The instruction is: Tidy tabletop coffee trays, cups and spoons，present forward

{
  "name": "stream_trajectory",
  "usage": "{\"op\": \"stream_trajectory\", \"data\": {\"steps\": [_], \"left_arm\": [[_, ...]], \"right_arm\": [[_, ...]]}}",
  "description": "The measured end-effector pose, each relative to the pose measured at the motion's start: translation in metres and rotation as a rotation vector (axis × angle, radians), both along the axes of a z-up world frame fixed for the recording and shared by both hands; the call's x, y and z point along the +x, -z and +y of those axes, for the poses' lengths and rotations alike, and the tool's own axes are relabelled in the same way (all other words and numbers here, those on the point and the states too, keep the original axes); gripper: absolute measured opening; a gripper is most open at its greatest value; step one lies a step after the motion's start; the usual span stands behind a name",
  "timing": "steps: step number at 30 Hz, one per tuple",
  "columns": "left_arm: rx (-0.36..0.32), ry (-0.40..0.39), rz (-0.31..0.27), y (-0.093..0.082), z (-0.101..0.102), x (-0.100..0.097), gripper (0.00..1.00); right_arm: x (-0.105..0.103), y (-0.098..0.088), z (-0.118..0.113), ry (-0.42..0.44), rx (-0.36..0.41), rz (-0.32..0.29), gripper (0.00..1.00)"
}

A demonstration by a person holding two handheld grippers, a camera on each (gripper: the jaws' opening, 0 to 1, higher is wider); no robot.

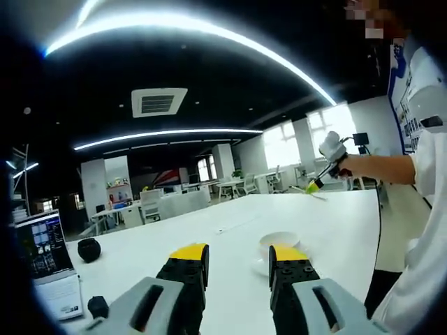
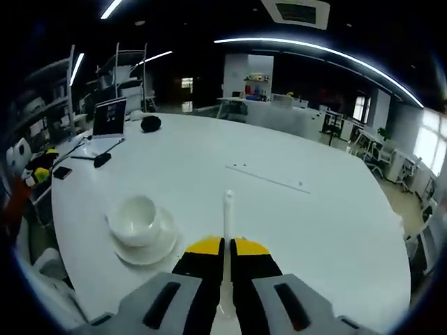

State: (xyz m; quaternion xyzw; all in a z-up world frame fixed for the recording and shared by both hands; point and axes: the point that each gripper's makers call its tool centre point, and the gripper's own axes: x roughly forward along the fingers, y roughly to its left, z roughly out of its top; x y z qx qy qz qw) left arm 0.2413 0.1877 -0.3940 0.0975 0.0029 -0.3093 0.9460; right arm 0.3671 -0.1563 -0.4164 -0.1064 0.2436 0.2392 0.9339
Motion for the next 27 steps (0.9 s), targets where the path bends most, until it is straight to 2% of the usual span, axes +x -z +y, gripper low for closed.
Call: {"op": "stream_trajectory", "data": {"steps": [1,2,6,16,27], "left_arm": [[0.001,-0.001,0.001,0.000,0.000,0.000,0.36],[0.000,-0.001,0.002,0.000,0.001,0.000,0.36],[0.002,0.000,0.005,0.000,0.001,-0.001,0.36],[-0.001,0.010,0.009,-0.001,-0.001,-0.003,0.36],[-0.006,0.025,0.013,-0.002,-0.003,-0.006,0.36]], "right_arm": [[0.000,-0.004,0.005,-0.007,0.004,-0.007,0.05],[0.002,-0.020,0.023,-0.030,0.047,-0.042,0.05],[0.003,-0.033,0.040,-0.052,0.086,-0.076,0.05],[0.006,-0.041,0.076,-0.099,0.154,-0.104,0.05],[0.011,-0.026,0.130,-0.174,0.211,-0.101,0.05]]}}
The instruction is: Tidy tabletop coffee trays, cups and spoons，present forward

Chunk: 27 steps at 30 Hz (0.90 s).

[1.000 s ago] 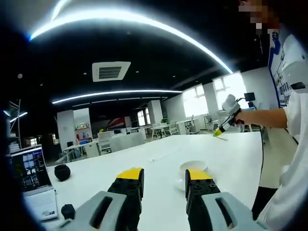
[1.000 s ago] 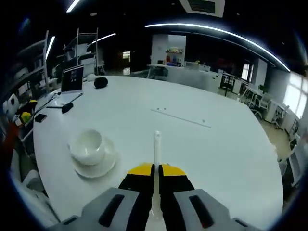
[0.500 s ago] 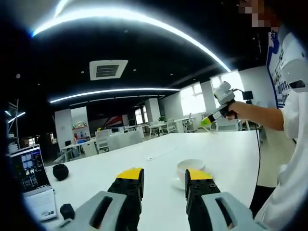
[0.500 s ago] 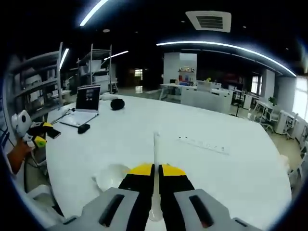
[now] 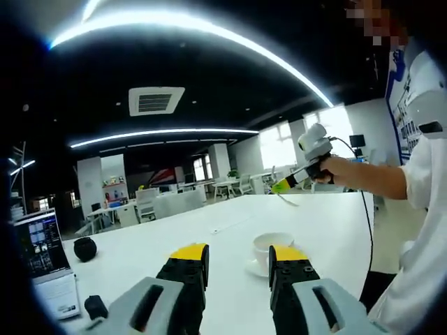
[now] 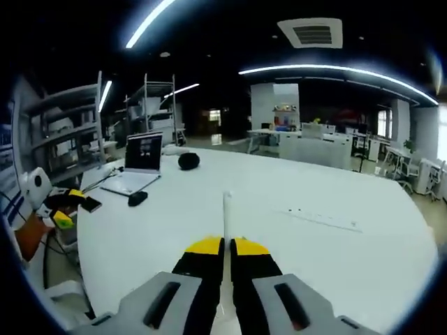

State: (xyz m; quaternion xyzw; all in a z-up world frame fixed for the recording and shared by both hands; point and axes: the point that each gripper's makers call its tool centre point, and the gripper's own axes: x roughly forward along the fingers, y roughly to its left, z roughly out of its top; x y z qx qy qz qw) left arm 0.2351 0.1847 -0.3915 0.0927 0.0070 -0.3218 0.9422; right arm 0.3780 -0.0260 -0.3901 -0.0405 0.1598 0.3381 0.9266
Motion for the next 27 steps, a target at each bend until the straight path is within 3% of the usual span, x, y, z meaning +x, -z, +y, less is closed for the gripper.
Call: {"op": "stream_trajectory", "data": {"steps": [12,17,21,23,27], "left_arm": [[0.007,-0.011,0.004,0.002,0.004,-0.002,0.36],[0.001,-0.020,0.003,0.000,0.007,-0.001,0.36],[-0.004,-0.023,0.002,0.000,0.008,-0.001,0.36],[0.002,-0.022,0.005,0.002,0.007,-0.001,0.36],[0.003,-0.021,0.007,0.003,0.007,-0.001,0.36]], "right_arm": [[0.008,0.027,0.037,-0.041,0.085,0.043,0.05],[0.007,0.032,0.047,-0.047,0.101,0.034,0.05],[0.006,0.041,0.053,-0.060,0.077,0.015,0.05],[0.007,0.054,0.052,-0.049,0.012,-0.007,0.05],[0.002,0.066,0.054,-0.047,0.000,0.001,0.05]]}}
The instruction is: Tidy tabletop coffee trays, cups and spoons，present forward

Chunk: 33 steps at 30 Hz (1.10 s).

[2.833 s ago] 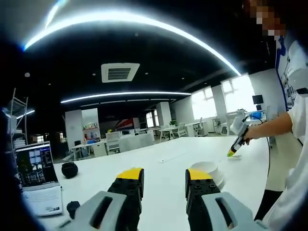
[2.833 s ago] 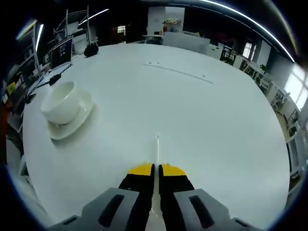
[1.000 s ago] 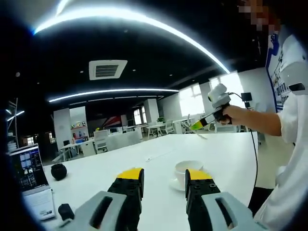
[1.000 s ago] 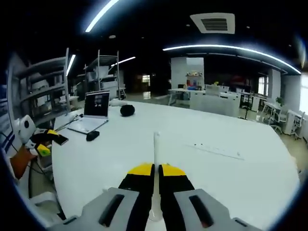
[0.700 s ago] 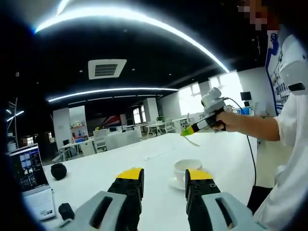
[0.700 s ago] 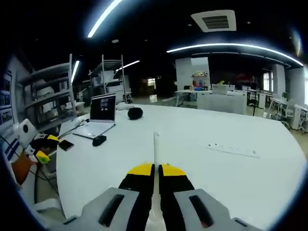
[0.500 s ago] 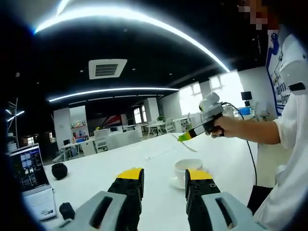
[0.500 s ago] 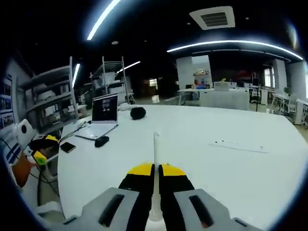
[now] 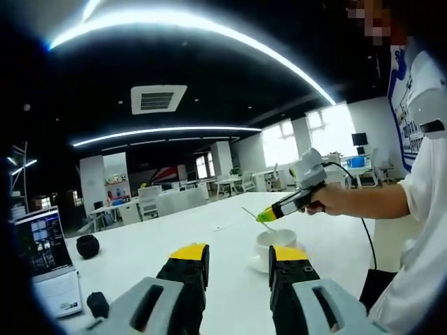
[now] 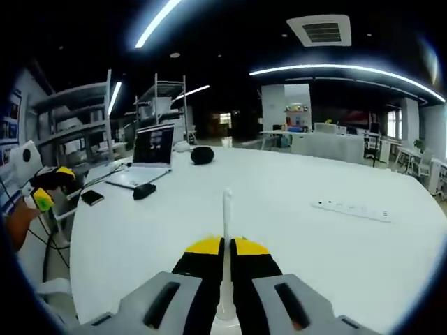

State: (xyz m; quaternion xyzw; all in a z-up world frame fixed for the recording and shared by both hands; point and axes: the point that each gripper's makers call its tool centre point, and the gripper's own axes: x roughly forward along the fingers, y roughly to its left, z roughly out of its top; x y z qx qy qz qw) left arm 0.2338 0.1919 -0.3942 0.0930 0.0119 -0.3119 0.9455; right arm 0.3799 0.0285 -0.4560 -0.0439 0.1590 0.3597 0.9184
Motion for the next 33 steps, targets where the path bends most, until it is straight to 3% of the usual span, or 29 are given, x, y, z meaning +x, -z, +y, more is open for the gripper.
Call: {"op": "stream_trajectory", "data": {"steps": [23,33], "left_arm": [[-0.015,-0.025,0.002,0.001,0.011,0.002,0.35],[-0.017,-0.031,0.008,0.004,0.013,0.003,0.35]], "right_arm": [[0.001,0.040,0.003,-0.004,-0.046,0.058,0.05],[0.003,0.045,0.003,-0.007,-0.057,0.062,0.05]]}}
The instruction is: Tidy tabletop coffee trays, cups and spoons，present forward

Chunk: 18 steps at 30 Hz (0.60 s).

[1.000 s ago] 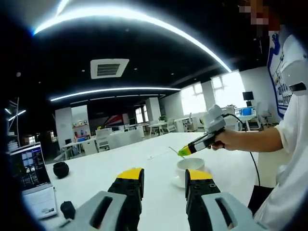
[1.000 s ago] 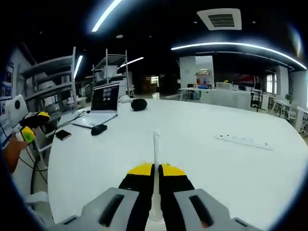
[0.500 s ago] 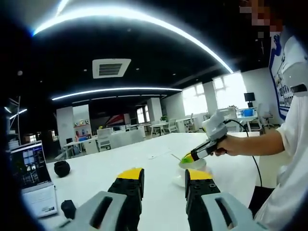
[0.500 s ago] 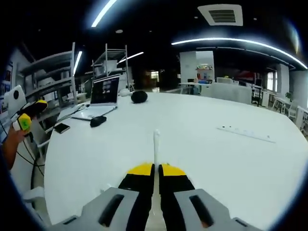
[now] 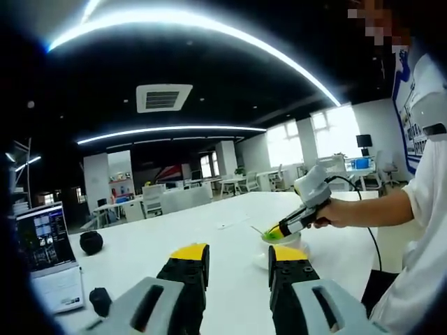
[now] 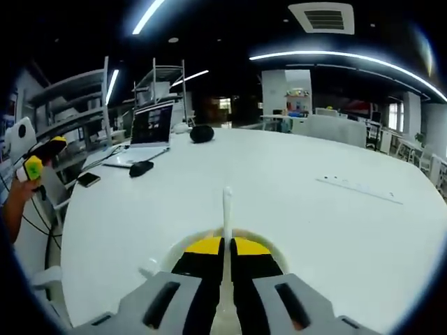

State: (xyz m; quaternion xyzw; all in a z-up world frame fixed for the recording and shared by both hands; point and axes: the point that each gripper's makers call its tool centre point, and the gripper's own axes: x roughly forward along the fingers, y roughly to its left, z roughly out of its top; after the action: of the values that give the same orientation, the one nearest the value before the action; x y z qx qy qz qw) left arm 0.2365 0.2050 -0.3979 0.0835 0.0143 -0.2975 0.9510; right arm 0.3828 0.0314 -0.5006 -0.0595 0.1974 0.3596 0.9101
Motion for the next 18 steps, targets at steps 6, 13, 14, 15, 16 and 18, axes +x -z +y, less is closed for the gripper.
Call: {"op": "stream_trajectory", "data": {"steps": [6,13,14,15,16,18], "left_arm": [[-0.003,0.000,-0.003,-0.0011,0.0007,-0.0001,0.35],[-0.005,0.001,0.000,0.0001,-0.0001,-0.0002,0.35],[-0.005,0.001,0.001,0.0003,-0.0001,-0.0002,0.35],[-0.005,0.001,0.001,0.0003,-0.0002,-0.0002,0.35],[-0.007,0.002,-0.001,-0.0002,-0.0004,-0.0004,0.35],[-0.008,0.002,-0.002,-0.0007,-0.0005,-0.0005,0.35]], "right_arm": [[0.0016,0.0008,0.0004,-0.009,-0.010,-0.015,0.06],[0.0004,0.0003,0.0016,-0.022,-0.025,-0.035,0.06],[0.0001,0.0003,0.0018,-0.023,-0.027,-0.038,0.06],[-0.0002,0.0004,0.0019,-0.024,-0.029,-0.039,0.06],[-0.0001,0.0009,0.0017,-0.025,-0.031,-0.038,0.06],[-0.0008,0.0020,0.0018,-0.032,-0.032,-0.036,0.08]]}}
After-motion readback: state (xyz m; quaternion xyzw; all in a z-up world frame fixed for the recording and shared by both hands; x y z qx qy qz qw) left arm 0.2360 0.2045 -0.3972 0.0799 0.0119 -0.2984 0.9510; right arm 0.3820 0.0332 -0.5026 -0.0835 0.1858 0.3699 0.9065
